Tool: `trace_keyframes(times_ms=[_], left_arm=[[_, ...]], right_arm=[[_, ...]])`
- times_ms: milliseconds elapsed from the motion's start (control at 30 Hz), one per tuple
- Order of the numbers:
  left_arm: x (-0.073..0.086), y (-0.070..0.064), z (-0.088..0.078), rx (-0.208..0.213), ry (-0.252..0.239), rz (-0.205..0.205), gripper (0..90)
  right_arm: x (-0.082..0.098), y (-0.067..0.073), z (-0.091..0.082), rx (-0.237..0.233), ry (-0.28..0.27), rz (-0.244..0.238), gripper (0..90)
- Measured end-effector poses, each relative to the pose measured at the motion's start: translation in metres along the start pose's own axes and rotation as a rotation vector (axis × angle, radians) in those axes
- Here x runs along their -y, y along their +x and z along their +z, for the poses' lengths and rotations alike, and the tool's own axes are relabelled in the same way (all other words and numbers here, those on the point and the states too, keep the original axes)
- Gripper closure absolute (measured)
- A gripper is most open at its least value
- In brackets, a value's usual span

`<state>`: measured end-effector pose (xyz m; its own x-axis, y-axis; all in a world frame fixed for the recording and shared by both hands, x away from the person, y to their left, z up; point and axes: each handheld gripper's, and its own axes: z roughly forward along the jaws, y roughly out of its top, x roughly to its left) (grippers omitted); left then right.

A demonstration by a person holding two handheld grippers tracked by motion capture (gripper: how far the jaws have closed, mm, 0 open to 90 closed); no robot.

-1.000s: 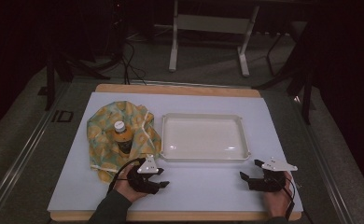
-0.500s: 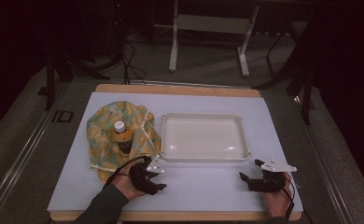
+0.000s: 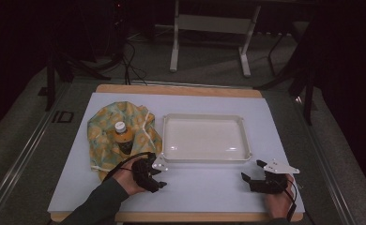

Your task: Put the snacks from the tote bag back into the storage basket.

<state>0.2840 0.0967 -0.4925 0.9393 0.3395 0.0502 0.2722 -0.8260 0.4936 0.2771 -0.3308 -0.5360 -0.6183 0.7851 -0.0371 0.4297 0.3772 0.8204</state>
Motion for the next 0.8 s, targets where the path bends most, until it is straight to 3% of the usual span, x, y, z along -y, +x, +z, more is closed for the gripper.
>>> trace_keyframes(times_ms=[167,800], left_arm=[[-0.005,0.003,-0.005,-0.008,0.031,0.020,42.5],[-0.024,0.014,-0.015,-0.038,0.043,0.055,41.1]], right_arm=[[0.000,0.000,0.000,0.001,-0.001,-0.001,15.4],[0.000,-0.001,0.000,0.003,-0.006,0.006,18.9]])
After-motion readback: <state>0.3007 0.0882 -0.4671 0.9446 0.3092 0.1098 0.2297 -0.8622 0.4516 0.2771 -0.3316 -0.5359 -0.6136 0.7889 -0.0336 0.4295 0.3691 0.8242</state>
